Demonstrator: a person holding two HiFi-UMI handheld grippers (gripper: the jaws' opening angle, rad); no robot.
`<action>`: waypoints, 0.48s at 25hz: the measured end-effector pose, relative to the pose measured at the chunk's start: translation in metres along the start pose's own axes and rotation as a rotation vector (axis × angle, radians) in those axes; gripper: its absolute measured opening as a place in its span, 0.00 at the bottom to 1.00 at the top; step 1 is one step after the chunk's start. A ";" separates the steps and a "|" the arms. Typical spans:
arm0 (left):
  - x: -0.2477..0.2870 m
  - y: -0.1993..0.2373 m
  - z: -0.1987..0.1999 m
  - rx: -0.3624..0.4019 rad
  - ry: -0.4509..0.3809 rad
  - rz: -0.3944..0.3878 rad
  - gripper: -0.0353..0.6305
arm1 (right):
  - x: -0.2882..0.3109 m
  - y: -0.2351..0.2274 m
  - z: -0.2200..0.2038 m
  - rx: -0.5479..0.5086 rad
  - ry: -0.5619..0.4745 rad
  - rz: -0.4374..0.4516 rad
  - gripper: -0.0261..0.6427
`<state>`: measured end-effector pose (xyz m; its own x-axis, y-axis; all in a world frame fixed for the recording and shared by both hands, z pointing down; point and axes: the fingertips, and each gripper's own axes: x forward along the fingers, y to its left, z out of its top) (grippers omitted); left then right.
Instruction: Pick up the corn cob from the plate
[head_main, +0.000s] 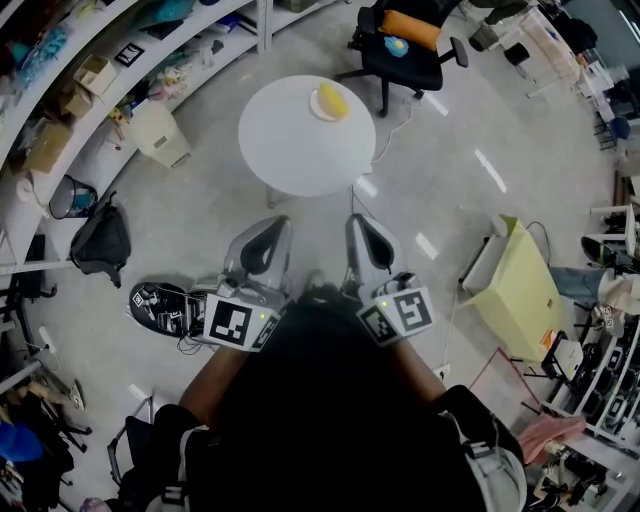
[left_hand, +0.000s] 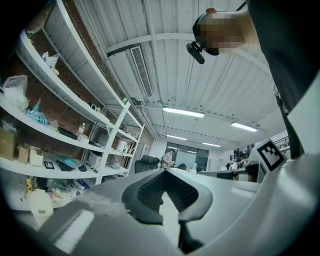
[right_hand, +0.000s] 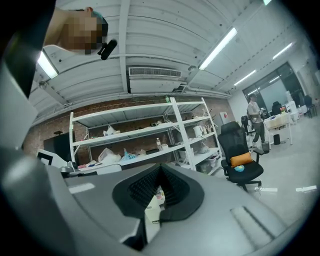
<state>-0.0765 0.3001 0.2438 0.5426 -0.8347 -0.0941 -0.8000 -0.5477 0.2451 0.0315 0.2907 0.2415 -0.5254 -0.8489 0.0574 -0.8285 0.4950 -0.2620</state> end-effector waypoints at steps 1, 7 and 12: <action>-0.002 0.002 0.000 -0.002 -0.002 -0.006 0.06 | 0.000 0.002 -0.001 -0.002 0.001 -0.008 0.05; -0.012 0.012 -0.001 -0.019 -0.005 -0.022 0.06 | -0.004 0.010 -0.008 -0.013 0.000 -0.056 0.05; -0.017 0.018 -0.001 -0.033 -0.005 -0.016 0.06 | -0.003 0.012 -0.010 -0.017 -0.006 -0.073 0.05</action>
<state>-0.1004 0.3045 0.2506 0.5541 -0.8260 -0.1036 -0.7820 -0.5591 0.2755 0.0210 0.3017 0.2480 -0.4627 -0.8838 0.0695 -0.8675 0.4351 -0.2412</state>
